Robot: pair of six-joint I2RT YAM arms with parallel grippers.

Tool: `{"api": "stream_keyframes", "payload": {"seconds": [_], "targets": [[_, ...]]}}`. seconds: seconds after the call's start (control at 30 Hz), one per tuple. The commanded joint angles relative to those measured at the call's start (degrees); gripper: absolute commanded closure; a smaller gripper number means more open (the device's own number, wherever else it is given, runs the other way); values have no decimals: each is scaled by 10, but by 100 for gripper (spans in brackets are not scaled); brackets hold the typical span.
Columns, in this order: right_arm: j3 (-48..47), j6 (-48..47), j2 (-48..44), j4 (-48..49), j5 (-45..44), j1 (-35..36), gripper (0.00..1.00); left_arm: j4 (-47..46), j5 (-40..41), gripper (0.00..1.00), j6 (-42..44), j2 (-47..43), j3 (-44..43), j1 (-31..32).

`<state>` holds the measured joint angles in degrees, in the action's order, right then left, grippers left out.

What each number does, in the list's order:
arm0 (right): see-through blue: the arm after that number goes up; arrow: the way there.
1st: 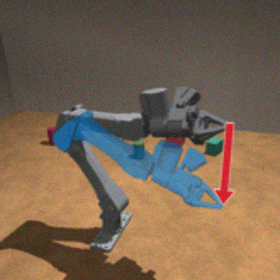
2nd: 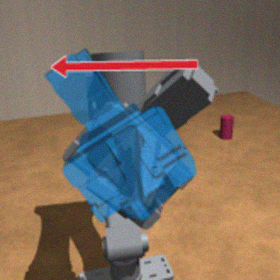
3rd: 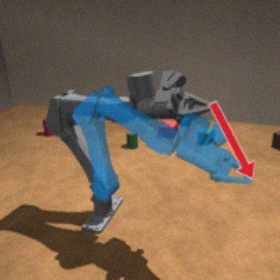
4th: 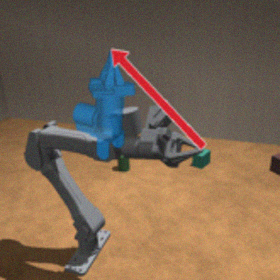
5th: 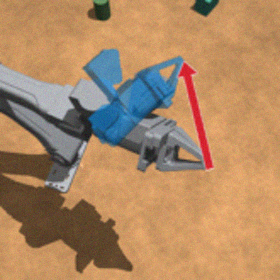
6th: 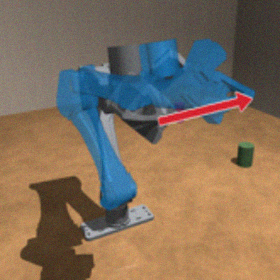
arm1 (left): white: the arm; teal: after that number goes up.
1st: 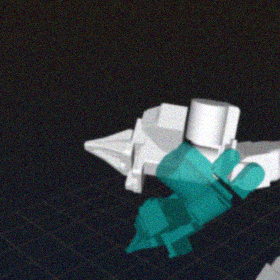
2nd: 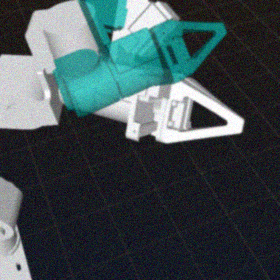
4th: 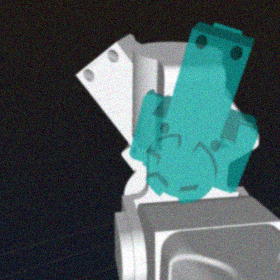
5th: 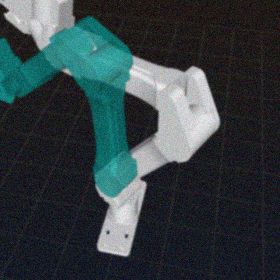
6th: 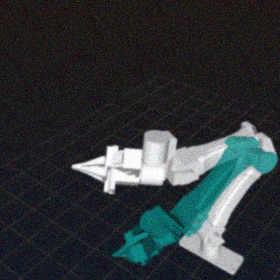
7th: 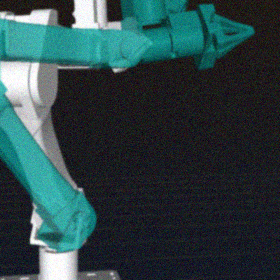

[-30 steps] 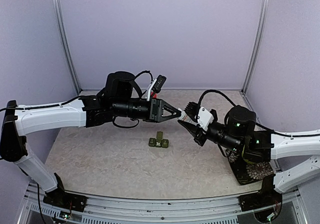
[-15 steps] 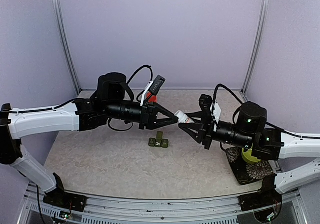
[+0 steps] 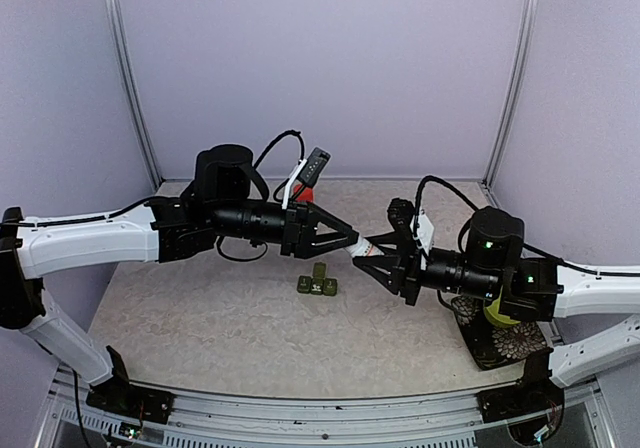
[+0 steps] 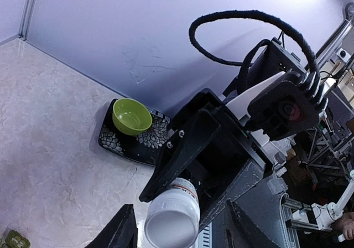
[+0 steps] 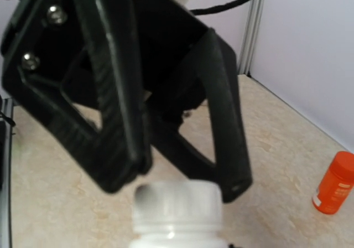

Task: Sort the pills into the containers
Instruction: Pass from the right arm to the left

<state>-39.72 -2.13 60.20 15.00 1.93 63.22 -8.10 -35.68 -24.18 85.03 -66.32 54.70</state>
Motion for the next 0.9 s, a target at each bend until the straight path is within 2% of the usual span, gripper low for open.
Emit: {"api": "stream_keyframes", "payload": {"seconds": [0.0,0.2,0.27,0.33,0.5,0.6,0.73,0.77,0.8,0.87], "targets": [[-12,-15,0,2,-25,2,100,28,3,48,2,13,-30,8],[-10,-17,-8,5,-37,1,100,61,14,47,18,27,-44,15],[-10,-18,-7,4,-37,2,100,65,21,49,21,31,-47,16],[-10,-18,-6,4,-37,1,100,64,22,56,22,31,-47,16],[-9,-20,-4,5,-37,2,100,54,22,78,20,32,-45,16],[-9,-22,1,6,-38,2,100,49,22,85,20,34,-44,15],[-7,-23,3,6,-39,2,100,47,23,87,19,33,-44,13],[-6,-23,2,5,-40,2,95,47,23,87,16,33,-44,11],[-5,-23,1,5,-41,1,84,47,27,88,12,33,-44,8],[1,-26,-6,7,-49,1,57,71,50,89,0,34,-52,-1]]}}
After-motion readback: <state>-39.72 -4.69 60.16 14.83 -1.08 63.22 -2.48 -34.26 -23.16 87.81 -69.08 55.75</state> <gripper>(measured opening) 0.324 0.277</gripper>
